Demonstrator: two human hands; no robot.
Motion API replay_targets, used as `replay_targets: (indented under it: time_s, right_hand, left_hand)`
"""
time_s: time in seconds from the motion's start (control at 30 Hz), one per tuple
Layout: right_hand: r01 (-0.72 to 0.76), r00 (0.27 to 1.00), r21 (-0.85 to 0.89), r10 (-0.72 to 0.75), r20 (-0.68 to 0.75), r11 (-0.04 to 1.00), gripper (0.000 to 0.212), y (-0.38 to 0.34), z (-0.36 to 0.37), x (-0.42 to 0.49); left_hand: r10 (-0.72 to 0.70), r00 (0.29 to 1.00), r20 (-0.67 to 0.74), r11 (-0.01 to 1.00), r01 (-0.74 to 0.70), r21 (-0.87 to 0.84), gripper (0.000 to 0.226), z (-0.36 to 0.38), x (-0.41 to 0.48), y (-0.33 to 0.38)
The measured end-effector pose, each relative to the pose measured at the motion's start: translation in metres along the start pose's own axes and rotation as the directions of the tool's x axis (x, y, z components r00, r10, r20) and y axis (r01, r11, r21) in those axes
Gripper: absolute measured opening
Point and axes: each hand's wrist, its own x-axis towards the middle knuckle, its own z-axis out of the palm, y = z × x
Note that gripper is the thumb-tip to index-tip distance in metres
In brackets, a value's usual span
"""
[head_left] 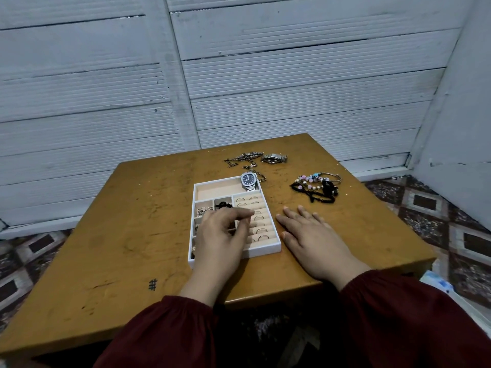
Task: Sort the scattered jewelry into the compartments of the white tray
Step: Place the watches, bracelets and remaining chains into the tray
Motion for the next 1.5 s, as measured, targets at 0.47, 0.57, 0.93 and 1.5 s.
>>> replay_targets:
  time_s: [0.47,0.57,0.93,1.5]
  right_hand:
    - [-0.02,0.826,0.579,0.34,-0.449,0.815,0.021,0.01,-0.002,-0.004]
    - [-0.053,0.739,0.662,0.475,-0.478,0.748,0.019,0.019,-0.009,0.0]
    - [-0.262,0.744,0.55,0.529,-0.409,0.793,0.019,0.08,-0.031,0.042]
    - [-0.431,0.8,0.19,0.471,-0.371,0.882,0.017,0.096,-0.033,0.06]
  left_hand:
    - [0.033,0.994,0.106,0.983,-0.013,-0.184,0.021,0.035,0.025,0.029]
    - [0.066,0.985,0.162,0.982,-0.036,-0.183,0.019,0.047,0.04,0.041]
    - [0.13,0.917,0.378,0.983,-0.168,0.071,0.016,0.091,0.105,0.056]
    - [0.02,0.884,0.467,0.957,-0.152,0.246,0.018,0.131,0.14,0.038]
